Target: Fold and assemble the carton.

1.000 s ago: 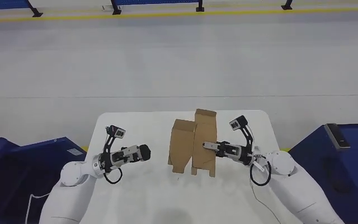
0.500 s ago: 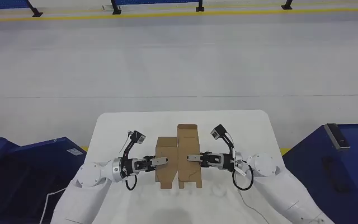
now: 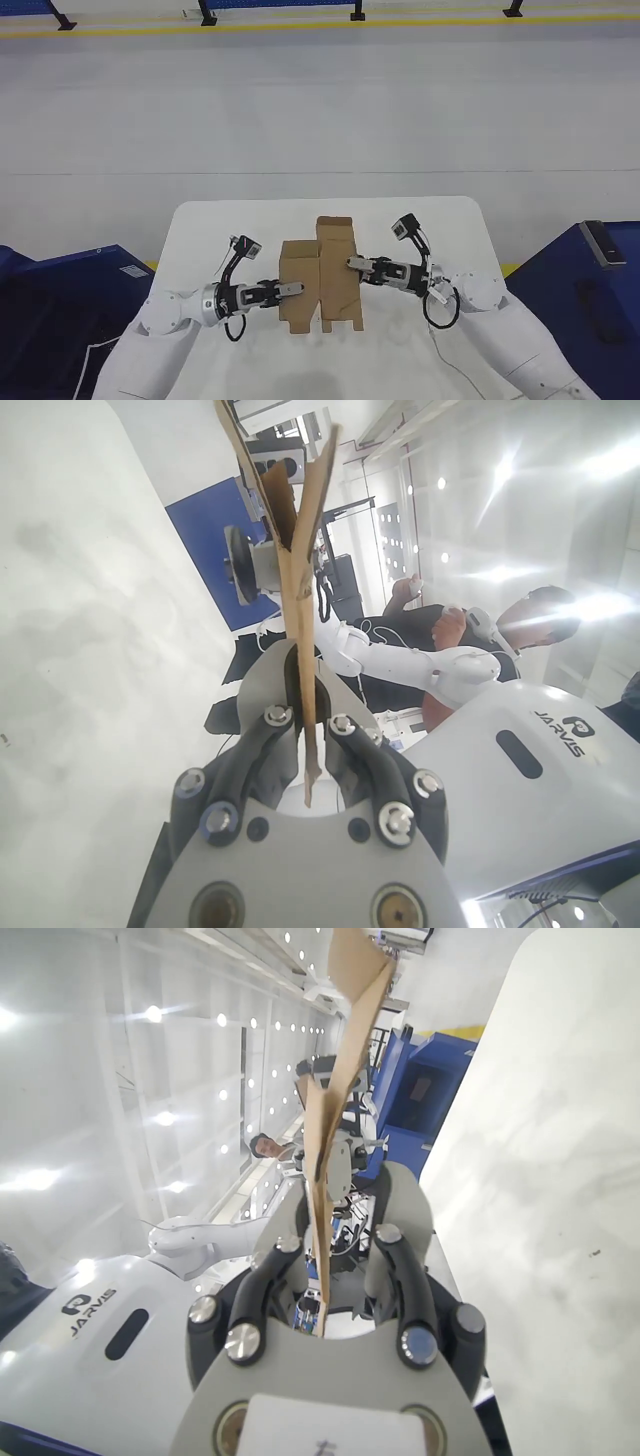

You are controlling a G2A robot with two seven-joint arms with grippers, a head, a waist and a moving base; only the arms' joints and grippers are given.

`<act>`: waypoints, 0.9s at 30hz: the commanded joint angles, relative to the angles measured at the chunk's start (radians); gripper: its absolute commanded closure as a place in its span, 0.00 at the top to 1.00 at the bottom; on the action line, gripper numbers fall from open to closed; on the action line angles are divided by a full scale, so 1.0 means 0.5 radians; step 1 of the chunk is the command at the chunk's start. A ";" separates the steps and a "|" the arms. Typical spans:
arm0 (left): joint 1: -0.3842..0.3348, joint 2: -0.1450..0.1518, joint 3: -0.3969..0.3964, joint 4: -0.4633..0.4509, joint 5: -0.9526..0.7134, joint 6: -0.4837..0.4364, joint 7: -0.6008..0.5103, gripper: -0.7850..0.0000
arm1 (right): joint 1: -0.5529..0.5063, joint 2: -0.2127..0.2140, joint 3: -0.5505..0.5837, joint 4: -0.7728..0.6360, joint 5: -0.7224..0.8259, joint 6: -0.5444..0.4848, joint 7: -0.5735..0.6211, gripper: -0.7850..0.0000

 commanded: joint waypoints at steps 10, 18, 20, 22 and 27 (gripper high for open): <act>0.030 0.015 0.048 -0.105 0.224 -0.204 -0.031 0.00 | 0.033 -0.021 0.043 0.083 0.123 0.031 0.111 0.32; 0.044 0.027 0.062 -0.125 0.289 -0.225 -0.002 0.00 | 0.057 -0.044 0.004 0.082 -0.014 0.015 0.096 0.00; 0.047 0.030 0.067 -0.129 0.291 -0.226 -0.006 0.00 | 0.055 -0.046 0.012 0.075 -0.057 -0.002 0.058 0.00; 0.047 0.034 0.070 -0.129 0.285 -0.229 -0.019 0.00 | 0.049 -0.049 0.016 0.063 -0.068 0.003 0.043 0.00; 0.046 0.043 0.070 -0.121 0.269 -0.230 -0.027 0.00 | 0.037 -0.052 0.039 0.050 -0.086 0.008 0.030 0.00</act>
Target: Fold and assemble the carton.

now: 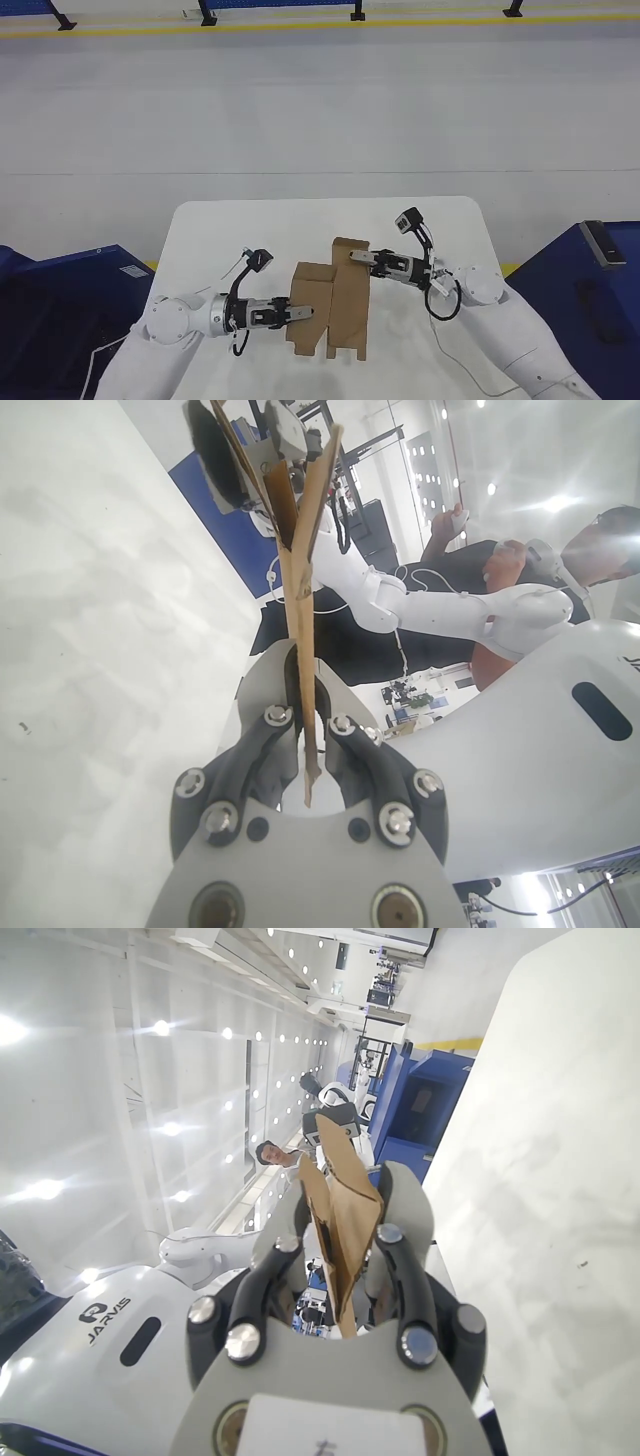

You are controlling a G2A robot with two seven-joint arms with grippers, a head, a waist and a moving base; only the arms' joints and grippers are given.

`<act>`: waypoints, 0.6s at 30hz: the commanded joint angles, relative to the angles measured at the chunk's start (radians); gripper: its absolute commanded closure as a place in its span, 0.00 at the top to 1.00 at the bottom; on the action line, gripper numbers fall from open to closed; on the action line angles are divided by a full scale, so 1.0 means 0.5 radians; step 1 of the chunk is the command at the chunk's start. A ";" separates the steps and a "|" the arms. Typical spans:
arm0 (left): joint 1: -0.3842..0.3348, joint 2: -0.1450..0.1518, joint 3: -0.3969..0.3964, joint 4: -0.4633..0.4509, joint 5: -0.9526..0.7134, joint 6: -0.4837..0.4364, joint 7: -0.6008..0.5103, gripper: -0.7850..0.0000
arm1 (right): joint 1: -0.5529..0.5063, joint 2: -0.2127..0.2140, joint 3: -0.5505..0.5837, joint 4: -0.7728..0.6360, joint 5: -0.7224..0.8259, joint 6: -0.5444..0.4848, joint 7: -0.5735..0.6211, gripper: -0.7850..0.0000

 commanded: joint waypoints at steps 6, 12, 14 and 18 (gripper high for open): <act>-0.011 0.011 -0.015 0.027 -0.022 0.017 0.029 1.00 | -0.016 0.000 0.049 -0.024 -0.132 -0.068 -0.084 0.00; -0.026 0.020 -0.057 0.062 -0.024 0.027 0.062 1.00 | -0.038 0.014 0.154 -0.027 -0.266 -0.139 -0.249 0.00; -0.026 0.020 -0.057 0.062 -0.024 0.027 0.062 1.00 | -0.038 0.014 0.154 -0.027 -0.266 -0.139 -0.249 0.00; -0.026 0.020 -0.057 0.062 -0.024 0.027 0.062 1.00 | -0.038 0.014 0.154 -0.027 -0.266 -0.139 -0.249 0.00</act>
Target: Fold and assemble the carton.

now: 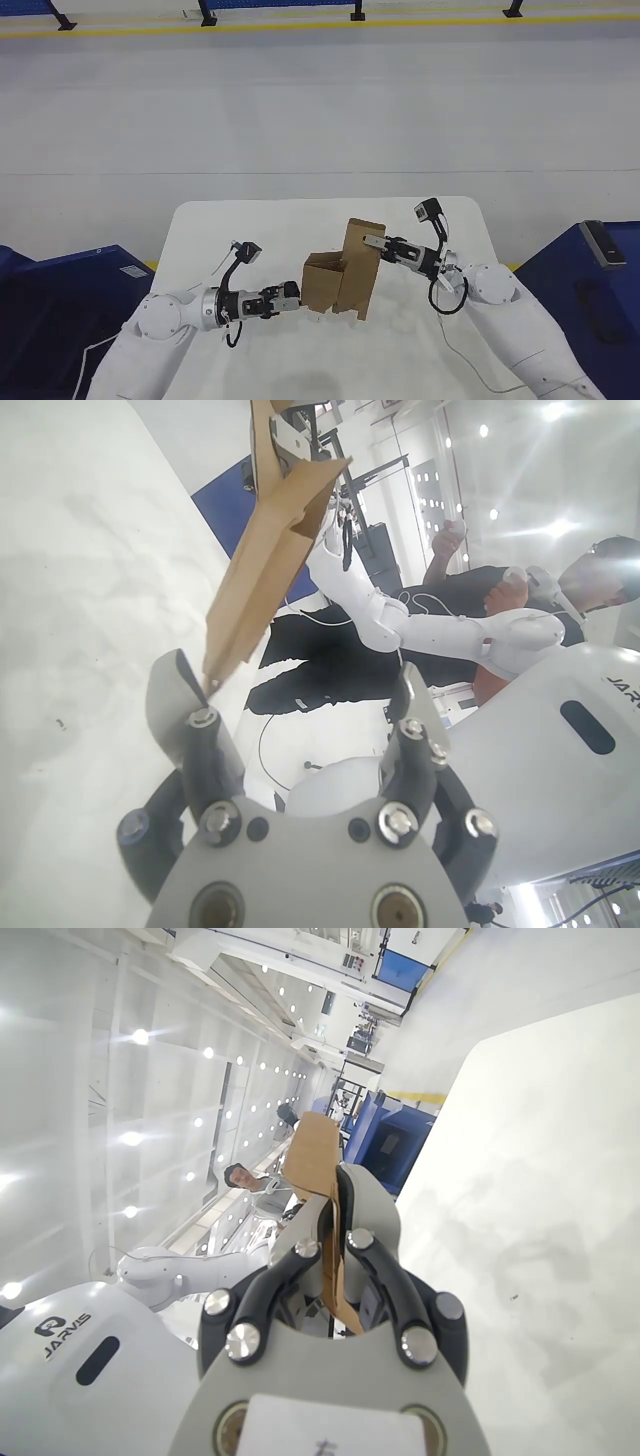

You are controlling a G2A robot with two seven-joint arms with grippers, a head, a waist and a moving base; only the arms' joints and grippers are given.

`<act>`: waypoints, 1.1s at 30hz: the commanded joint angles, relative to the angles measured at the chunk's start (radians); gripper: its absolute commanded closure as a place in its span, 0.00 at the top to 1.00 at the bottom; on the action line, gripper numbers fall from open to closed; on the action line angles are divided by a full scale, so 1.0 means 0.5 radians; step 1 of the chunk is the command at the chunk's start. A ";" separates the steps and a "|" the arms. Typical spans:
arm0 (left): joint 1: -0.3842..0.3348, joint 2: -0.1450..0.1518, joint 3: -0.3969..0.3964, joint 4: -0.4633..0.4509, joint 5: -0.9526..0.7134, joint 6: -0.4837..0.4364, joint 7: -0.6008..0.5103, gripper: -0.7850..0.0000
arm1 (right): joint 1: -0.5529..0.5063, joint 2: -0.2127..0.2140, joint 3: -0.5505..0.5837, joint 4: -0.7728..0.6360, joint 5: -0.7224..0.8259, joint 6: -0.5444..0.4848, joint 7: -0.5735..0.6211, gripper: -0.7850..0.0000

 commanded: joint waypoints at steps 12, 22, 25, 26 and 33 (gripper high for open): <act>0.233 0.040 -0.221 -0.504 1.535 0.003 0.942 1.00 | -0.173 0.012 0.088 -0.199 -0.492 -0.059 -0.363 0.00; 0.360 -0.018 0.186 -0.707 2.723 0.341 1.566 1.00 | -0.233 0.002 0.074 -0.293 -0.582 -0.070 -0.401 0.00; 0.327 -0.026 0.257 -0.693 2.658 0.271 1.489 1.00 | -0.245 -0.002 0.074 -0.305 -0.590 -0.067 -0.416 0.00; 0.318 -0.027 0.275 -0.691 2.643 0.243 1.451 1.00 | -0.248 -0.003 0.078 -0.306 -0.594 -0.067 -0.424 0.00; 0.309 -0.026 0.378 -0.737 2.547 0.056 1.305 1.00 | -0.282 -0.009 0.104 -0.331 -0.654 -0.079 -0.519 0.00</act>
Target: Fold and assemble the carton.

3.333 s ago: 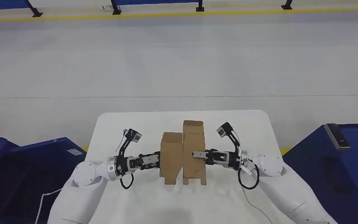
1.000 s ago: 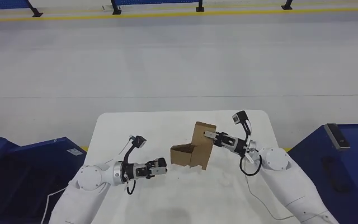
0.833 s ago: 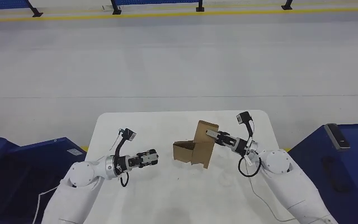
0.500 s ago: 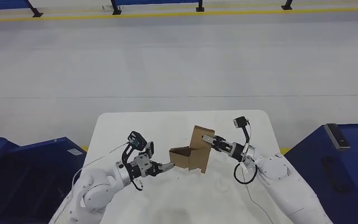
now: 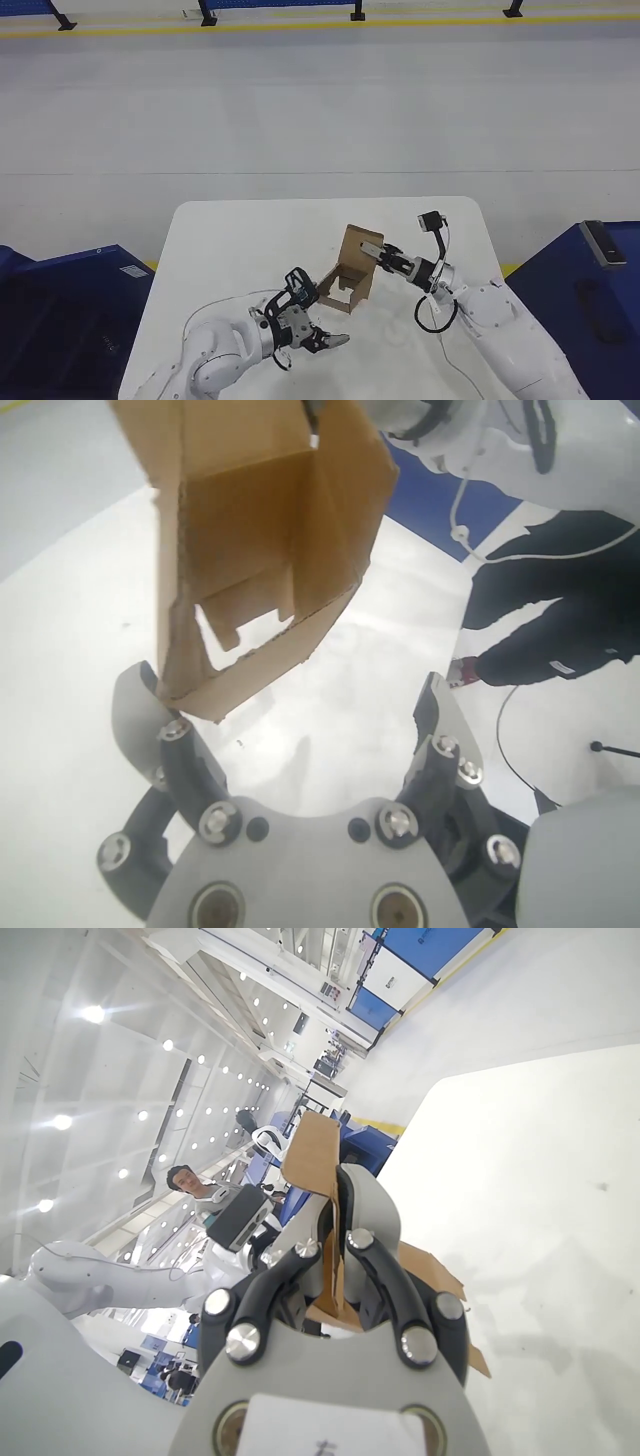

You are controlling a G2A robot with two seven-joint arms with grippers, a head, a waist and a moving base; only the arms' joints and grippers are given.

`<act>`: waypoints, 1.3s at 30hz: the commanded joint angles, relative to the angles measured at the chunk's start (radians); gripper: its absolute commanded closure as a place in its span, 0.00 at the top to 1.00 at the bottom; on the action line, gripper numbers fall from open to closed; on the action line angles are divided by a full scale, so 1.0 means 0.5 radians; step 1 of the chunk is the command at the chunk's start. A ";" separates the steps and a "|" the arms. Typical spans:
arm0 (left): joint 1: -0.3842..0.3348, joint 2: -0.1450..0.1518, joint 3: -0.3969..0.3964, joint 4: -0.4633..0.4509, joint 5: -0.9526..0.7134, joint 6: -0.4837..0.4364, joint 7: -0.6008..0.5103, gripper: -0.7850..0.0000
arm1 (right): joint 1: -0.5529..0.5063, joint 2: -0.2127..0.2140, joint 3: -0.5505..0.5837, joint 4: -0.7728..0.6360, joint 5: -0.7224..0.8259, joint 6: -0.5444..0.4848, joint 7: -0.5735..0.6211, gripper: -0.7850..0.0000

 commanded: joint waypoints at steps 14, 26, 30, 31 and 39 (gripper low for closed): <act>-0.092 -0.022 0.217 -0.062 -0.026 -0.050 -0.101 1.00 | 0.005 -0.044 -0.172 0.001 0.013 -0.012 0.090 0.00; -0.125 -0.026 0.231 -0.023 -0.059 0.010 -0.072 1.00 | 0.025 -0.055 -0.172 0.059 0.113 -0.027 0.178 0.00; -0.112 -0.022 0.228 -0.038 -0.064 0.017 -0.070 1.00 | 0.034 -0.054 -0.161 0.053 0.181 -0.017 0.252 0.00; -0.104 -0.019 0.223 -0.053 -0.056 0.016 -0.069 1.00 | 0.040 -0.055 -0.163 0.055 0.185 -0.018 0.274 0.00; -0.124 -0.019 0.207 -0.070 -0.068 0.075 -0.051 1.00 | 0.044 -0.069 -0.210 0.077 0.186 0.017 0.304 0.00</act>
